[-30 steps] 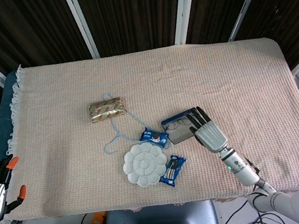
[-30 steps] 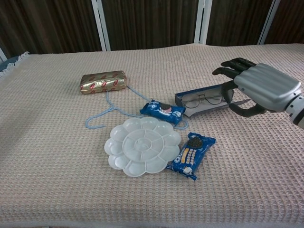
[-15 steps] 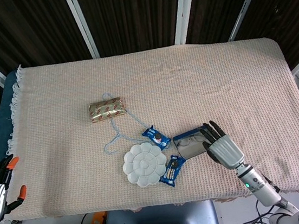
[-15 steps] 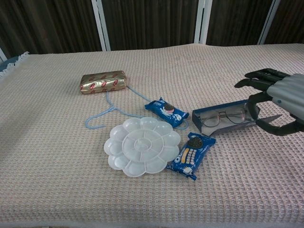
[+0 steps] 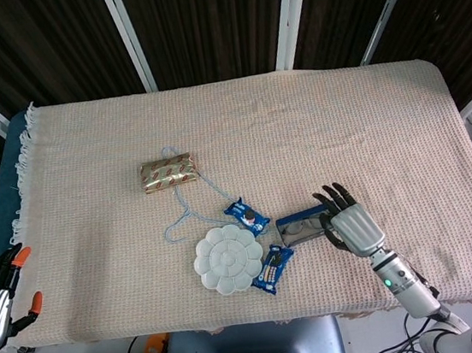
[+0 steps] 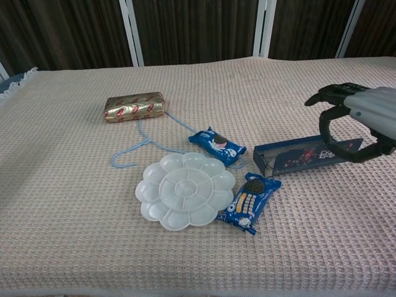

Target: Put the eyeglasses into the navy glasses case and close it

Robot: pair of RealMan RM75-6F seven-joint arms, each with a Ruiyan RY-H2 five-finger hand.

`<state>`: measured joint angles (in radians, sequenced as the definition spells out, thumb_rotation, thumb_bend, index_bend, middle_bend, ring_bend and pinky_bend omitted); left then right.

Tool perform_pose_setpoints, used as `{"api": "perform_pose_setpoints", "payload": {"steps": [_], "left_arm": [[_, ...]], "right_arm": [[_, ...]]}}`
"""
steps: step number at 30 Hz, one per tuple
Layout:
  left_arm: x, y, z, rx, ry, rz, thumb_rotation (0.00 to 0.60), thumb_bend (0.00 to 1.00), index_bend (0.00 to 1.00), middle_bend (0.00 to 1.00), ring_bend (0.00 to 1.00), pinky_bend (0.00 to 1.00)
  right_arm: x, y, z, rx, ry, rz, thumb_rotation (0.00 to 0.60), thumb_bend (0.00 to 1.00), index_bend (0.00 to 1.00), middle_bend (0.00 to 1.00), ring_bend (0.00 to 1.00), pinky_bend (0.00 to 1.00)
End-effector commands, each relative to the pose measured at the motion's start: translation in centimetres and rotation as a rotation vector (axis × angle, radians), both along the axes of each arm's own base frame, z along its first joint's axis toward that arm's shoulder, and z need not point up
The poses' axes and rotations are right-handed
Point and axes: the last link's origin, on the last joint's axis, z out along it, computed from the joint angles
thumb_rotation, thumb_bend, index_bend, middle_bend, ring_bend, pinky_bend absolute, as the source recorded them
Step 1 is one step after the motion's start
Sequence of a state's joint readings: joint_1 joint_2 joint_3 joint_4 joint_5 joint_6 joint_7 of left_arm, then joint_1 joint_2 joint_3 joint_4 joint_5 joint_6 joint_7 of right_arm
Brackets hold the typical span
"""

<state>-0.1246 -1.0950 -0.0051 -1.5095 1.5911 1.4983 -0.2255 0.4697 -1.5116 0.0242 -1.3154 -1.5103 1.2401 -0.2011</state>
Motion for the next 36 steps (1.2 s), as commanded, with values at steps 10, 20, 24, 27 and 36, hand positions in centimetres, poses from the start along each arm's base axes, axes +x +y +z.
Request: {"api": "perform_pose_setpoints", "payload": {"steps": [10, 20, 24, 27, 36], "left_arm": [[0.0, 0.1, -0.2, -0.008, 0.008, 0.006, 0.6, 0.45, 0.0, 0.0, 0.0, 0.2], [-0.1, 0.1, -0.2, -0.016, 0.008, 0.007, 0.6, 0.45, 0.0, 0.0, 0.0, 0.2], [-0.1, 0.1, -0.2, -0.018, 0.009, 0.007, 0.6, 0.45, 0.0, 0.0, 0.0, 0.2], [-0.1, 0.1, -0.2, -0.017, 0.009, 0.007, 0.6, 0.45, 0.0, 0.0, 0.0, 0.2], [-0.1, 0.1, -0.2, -0.018, 0.008, 0.007, 0.6, 0.45, 0.0, 0.0, 0.0, 0.2]], "right_arm": [[1.1, -3.4, -0.1, 0.025, -0.039, -0.082, 0.6, 0.55, 0.93, 0.25, 0.0, 0.01], [1.8, -6.1, -0.7, 0.015, -0.011, -0.112, 0.6, 0.55, 0.93, 0.25, 0.0, 0.01], [1.9, -6.7, -1.3, 0.019, 0.006, -0.118, 0.6, 0.55, 0.93, 0.25, 0.0, 0.01], [2.0, -7.1, -1.6, 0.02, 0.018, -0.121, 0.6, 0.55, 0.93, 0.25, 0.0, 0.01], [2.0, -7.3, -2.1, 0.032, 0.048, -0.117, 0.6, 0.5, 0.62, 0.2, 0.0, 0.0]]}}
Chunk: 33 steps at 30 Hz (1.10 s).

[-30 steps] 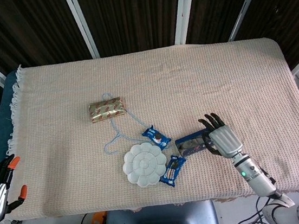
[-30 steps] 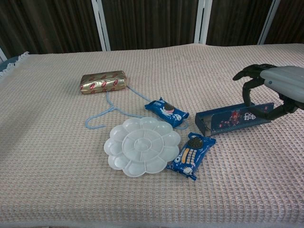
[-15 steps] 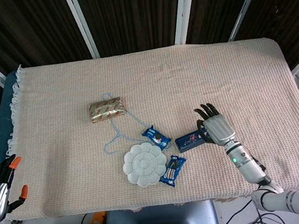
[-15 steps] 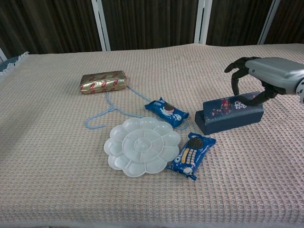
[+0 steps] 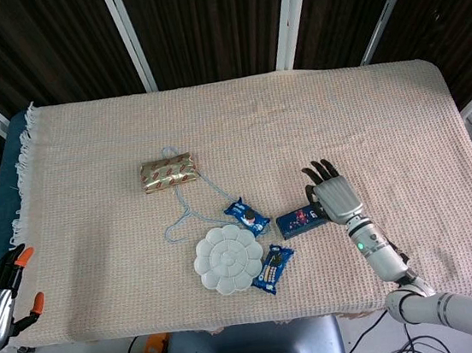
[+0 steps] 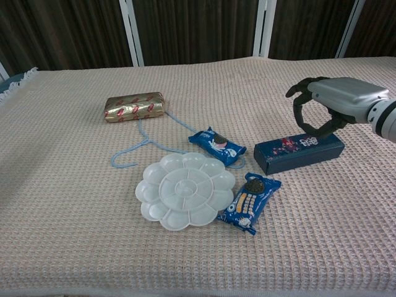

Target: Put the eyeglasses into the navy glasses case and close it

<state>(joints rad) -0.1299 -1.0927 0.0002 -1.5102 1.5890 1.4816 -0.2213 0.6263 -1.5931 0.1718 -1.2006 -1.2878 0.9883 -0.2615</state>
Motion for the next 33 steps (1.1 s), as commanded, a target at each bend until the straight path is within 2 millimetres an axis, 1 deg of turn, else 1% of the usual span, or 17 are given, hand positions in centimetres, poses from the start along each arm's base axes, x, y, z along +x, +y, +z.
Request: {"api": "perform_pose_setpoints", "payload": {"steps": [1, 3, 5, 7, 10, 13, 16, 19, 22, 28, 33], "left_arm": [[0.0, 0.0, 0.0, -0.001, 0.0, 0.0, 0.6, 0.45, 0.0, 0.0, 0.0, 0.2], [0.0, 0.0, 0.0, 0.0, -0.001, -0.002, 0.6, 0.45, 0.0, 0.0, 0.0, 0.2], [0.0, -0.1, 0.1, 0.003, -0.004, -0.004, 0.6, 0.45, 0.0, 0.0, 0.0, 0.2], [0.0, -0.2, 0.1, 0.004, -0.005, -0.003, 0.6, 0.45, 0.0, 0.0, 0.0, 0.2], [0.0, -0.1, 0.1, 0.005, -0.006, -0.004, 0.6, 0.45, 0.0, 0.0, 0.0, 0.2], [0.0, -0.1, 0.1, 0.001, -0.005, -0.005, 0.6, 0.45, 0.0, 0.0, 0.0, 0.2], [0.1, -0.1, 0.0, 0.0, -0.002, -0.007, 0.6, 0.45, 0.0, 0.0, 0.0, 0.2], [0.1, -0.2, -0.1, -0.001, 0.0, -0.007, 0.6, 0.45, 0.0, 0.0, 0.0, 0.2], [0.1, -0.2, -0.1, 0.0, 0.003, -0.008, 0.6, 0.45, 0.0, 0.0, 0.0, 0.2], [0.1, -0.1, -0.2, -0.002, 0.007, -0.007, 0.6, 0.45, 0.0, 0.0, 0.0, 0.2], [0.1, -0.1, 0.0, 0.004, 0.005, -0.008, 0.6, 0.45, 0.0, 0.0, 0.0, 0.2]], "right_arm": [[-0.1, -0.1, -0.2, 0.02, 0.019, 0.002, 0.6, 0.49, 0.57, 0.19, 0.0, 0.0], [0.0, -0.2, -0.2, 0.015, 0.032, 0.01, 0.6, 0.48, 0.5, 0.16, 0.0, 0.0], [0.2, -0.2, 0.1, -0.005, 0.023, 0.024, 0.6, 0.48, 0.47, 0.15, 0.0, 0.0], [0.4, 0.0, 0.4, -0.021, 0.009, 0.043, 0.6, 0.44, 0.44, 0.14, 0.0, 0.0], [0.5, 0.7, 1.2, -0.053, 0.016, 0.102, 0.6, 0.36, 0.39, 0.12, 0.0, 0.0], [0.4, 1.7, 1.7, -0.064, 0.03, 0.151, 0.6, 0.24, 0.32, 0.08, 0.0, 0.0], [0.3, 2.5, 1.9, -0.019, 0.022, 0.155, 0.6, 0.19, 0.29, 0.06, 0.0, 0.0], [0.2, 2.7, 2.1, 0.03, 0.054, 0.145, 0.6, 0.18, 0.29, 0.04, 0.0, 0.0], [0.1, 2.5, 2.2, 0.07, 0.124, 0.139, 0.6, 0.18, 0.3, 0.02, 0.0, 0.0], [0.7, 1.5, 1.5, 0.156, 0.195, 0.1, 0.6, 0.18, 0.36, 0.01, 0.0, 0.0], [1.0, 0.9, 0.9, 0.171, 0.229, 0.088, 0.6, 0.18, 0.42, 0.01, 0.0, 0.0]]}}
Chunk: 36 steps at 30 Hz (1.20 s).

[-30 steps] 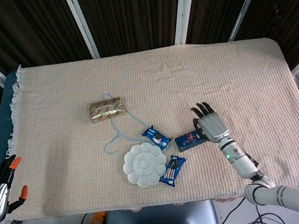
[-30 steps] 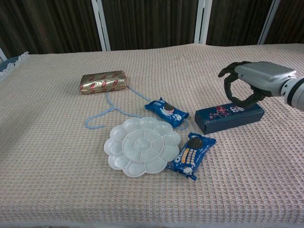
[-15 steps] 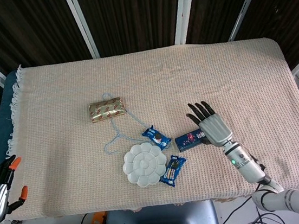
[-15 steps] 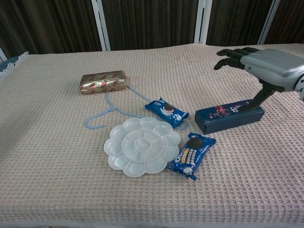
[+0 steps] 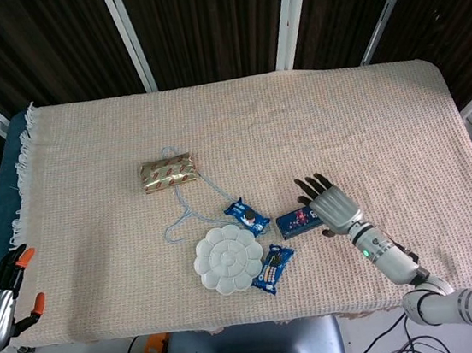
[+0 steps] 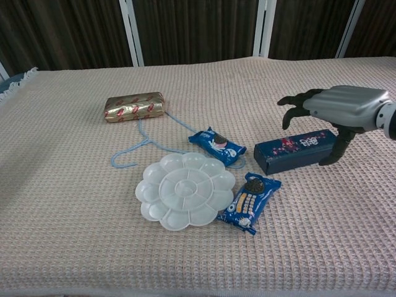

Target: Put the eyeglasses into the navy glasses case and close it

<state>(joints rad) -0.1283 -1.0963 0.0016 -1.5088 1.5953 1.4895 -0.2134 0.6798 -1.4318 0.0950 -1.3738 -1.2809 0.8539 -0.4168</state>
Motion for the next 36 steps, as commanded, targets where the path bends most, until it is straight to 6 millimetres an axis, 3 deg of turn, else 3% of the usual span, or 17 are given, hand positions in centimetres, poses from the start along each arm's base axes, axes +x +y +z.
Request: {"api": "perform_pose_setpoints", "payload": {"steps": [1, 17, 23, 26, 28, 30, 33, 36], "left_arm": [[-0.03, 0.01, 0.05, 0.002, -0.001, 0.0, 0.6, 0.45, 0.0, 0.0, 0.0, 0.2], [-0.02, 0.01, 0.05, 0.004, -0.003, 0.002, 0.6, 0.45, 0.0, 0.0, 0.0, 0.2], [-0.02, -0.03, 0.08, 0.002, -0.003, -0.001, 0.6, 0.45, 0.0, 0.0, 0.0, 0.2], [-0.01, -0.05, 0.06, 0.002, -0.002, -0.002, 0.6, 0.45, 0.0, 0.0, 0.0, 0.2], [0.0, -0.06, 0.06, 0.003, -0.001, -0.002, 0.6, 0.45, 0.0, 0.0, 0.0, 0.2], [-0.02, -0.04, 0.07, 0.004, 0.0, -0.001, 0.6, 0.45, 0.0, 0.0, 0.0, 0.2], [-0.01, -0.02, 0.1, 0.004, -0.001, -0.001, 0.6, 0.45, 0.0, 0.0, 0.0, 0.2], [-0.04, -0.07, 0.1, 0.004, -0.002, -0.001, 0.6, 0.45, 0.0, 0.0, 0.0, 0.2]], "right_arm": [[0.39, -0.41, -0.34, 0.008, 0.017, -0.003, 0.6, 0.18, 0.43, 0.01, 0.0, 0.0], [0.53, -0.87, -1.01, 0.005, 0.049, -0.005, 0.6, 0.26, 0.57, 0.01, 0.0, 0.0], [0.49, -0.83, -0.86, -0.002, 0.047, -0.004, 0.6, 0.39, 0.6, 0.01, 0.0, 0.0], [0.51, -0.8, -0.91, -0.004, 0.049, 0.001, 0.6, 0.4, 0.6, 0.01, 0.0, 0.0], [0.46, -0.78, -0.93, -0.002, 0.052, 0.001, 0.6, 0.4, 0.54, 0.01, 0.0, 0.0], [0.44, -0.75, -0.91, 0.003, 0.052, -0.004, 0.6, 0.4, 0.41, 0.01, 0.0, 0.0], [0.48, -0.75, -0.8, 0.0, 0.046, -0.006, 0.6, 0.32, 0.24, 0.0, 0.0, 0.0], [0.59, -0.71, -0.54, -0.007, 0.034, -0.006, 0.6, 0.28, 0.19, 0.0, 0.0, 0.0]]}}
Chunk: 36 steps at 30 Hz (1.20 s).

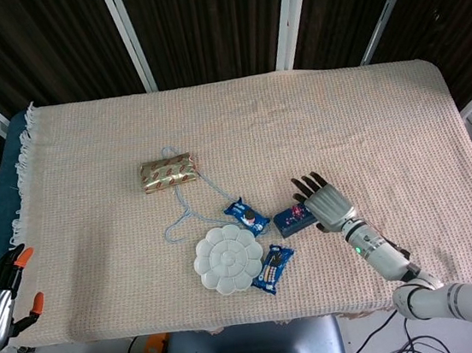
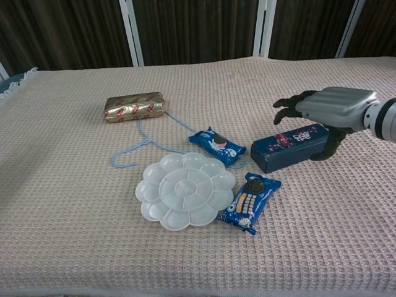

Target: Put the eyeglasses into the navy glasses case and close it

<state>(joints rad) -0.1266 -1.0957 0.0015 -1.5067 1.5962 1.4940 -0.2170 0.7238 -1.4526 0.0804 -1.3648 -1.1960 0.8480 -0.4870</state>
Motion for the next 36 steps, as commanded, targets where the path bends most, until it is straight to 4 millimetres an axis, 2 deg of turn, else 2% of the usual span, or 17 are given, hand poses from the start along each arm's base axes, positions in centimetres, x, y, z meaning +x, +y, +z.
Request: {"api": "perform_pose_setpoints", "payload": {"steps": [1, 6, 10, 13, 17, 20, 23, 26, 28, 31, 36], "left_arm": [[0.0, 0.0, 0.0, 0.001, 0.0, 0.0, 0.6, 0.45, 0.0, 0.0, 0.0, 0.2], [0.0, -0.1, 0.1, 0.005, -0.001, -0.003, 0.6, 0.45, 0.0, 0.0, 0.0, 0.2], [0.0, -0.1, 0.1, 0.01, 0.0, -0.005, 0.6, 0.45, 0.0, 0.0, 0.0, 0.2], [0.1, -0.2, 0.2, 0.018, 0.004, -0.009, 0.6, 0.45, 0.0, 0.0, 0.0, 0.2], [0.2, -0.2, 0.2, 0.044, 0.016, -0.022, 0.6, 0.45, 0.0, 0.0, 0.0, 0.18], [0.0, -0.1, 0.1, 0.054, 0.033, -0.015, 0.6, 0.45, 0.0, 0.0, 0.0, 0.16], [0.1, 0.2, -0.1, 0.063, 0.046, -0.015, 0.6, 0.45, 0.0, 0.0, 0.0, 0.15], [0.2, 0.2, -0.6, 0.06, 0.074, -0.012, 0.6, 0.45, 0.0, 0.0, 0.0, 0.14], [0.2, 0.3, -0.9, 0.05, 0.091, -0.007, 0.6, 0.45, 0.0, 0.0, 0.0, 0.13], [0.4, 0.5, -1.3, 0.041, 0.11, -0.008, 0.6, 0.45, 0.0, 0.0, 0.0, 0.13], [0.5, 0.4, -1.4, 0.031, 0.111, -0.003, 0.6, 0.45, 0.0, 0.0, 0.0, 0.12]], "right_arm": [[0.1, 0.0, 0.3, -0.01, -0.01, 0.003, 0.6, 0.27, 0.18, 0.0, 0.0, 0.0], [0.3, 0.6, 2.0, -0.073, -0.054, 0.028, 0.6, 0.27, 0.17, 0.0, 0.0, 0.0], [-0.2, 2.2, 4.4, -0.151, -0.099, 0.048, 0.6, 0.27, 0.17, 0.0, 0.0, 0.0], [-1.2, 4.6, 6.6, -0.228, -0.138, 0.045, 0.6, 0.27, 0.16, 0.0, 0.0, 0.0], [-3.8, 9.4, 9.4, -0.354, -0.145, -0.014, 0.6, 0.27, 0.14, 0.0, 0.0, 0.0], [-6.0, 13.0, 10.5, -0.421, -0.137, -0.087, 0.6, 0.27, 0.12, 0.0, 0.0, 0.0], [-8.1, 15.5, 11.4, -0.48, -0.176, -0.154, 0.6, 0.26, 0.1, 0.0, 0.0, 0.0], [-9.9, 16.7, 12.3, -0.535, -0.236, -0.208, 0.6, 0.22, 0.11, 0.0, 0.0, 0.0], [-10.5, 16.7, 13.0, -0.525, -0.251, -0.217, 0.6, 0.21, 0.11, 0.0, 0.0, 0.0], [-10.7, 16.7, 13.9, -0.558, -0.274, -0.209, 0.6, 0.21, 0.1, 0.0, 0.0, 0.0], [-10.7, 17.1, 13.8, -0.546, -0.27, -0.194, 0.6, 0.21, 0.09, 0.0, 0.0, 0.0]]}}
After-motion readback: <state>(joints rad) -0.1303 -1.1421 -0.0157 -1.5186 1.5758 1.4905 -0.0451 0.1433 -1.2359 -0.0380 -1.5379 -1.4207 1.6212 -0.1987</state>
